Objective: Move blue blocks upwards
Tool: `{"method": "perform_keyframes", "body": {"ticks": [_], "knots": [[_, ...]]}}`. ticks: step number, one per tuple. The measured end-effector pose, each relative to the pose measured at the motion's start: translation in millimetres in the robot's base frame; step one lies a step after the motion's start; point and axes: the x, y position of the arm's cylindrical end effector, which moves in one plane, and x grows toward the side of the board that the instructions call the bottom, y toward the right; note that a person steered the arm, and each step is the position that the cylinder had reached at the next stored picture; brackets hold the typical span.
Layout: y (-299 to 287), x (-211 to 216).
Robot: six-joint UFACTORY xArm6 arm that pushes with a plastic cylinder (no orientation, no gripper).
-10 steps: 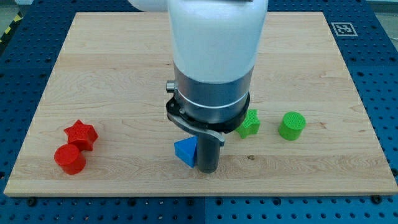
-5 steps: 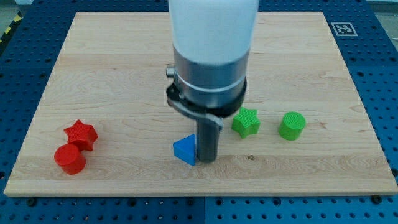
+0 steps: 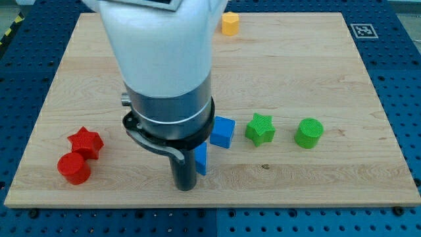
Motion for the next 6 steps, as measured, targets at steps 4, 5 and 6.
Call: {"method": "perform_keyframes", "body": {"ticks": [4,5,6], "knots": [[27,-6],[14,-24],[13,-39]]}}
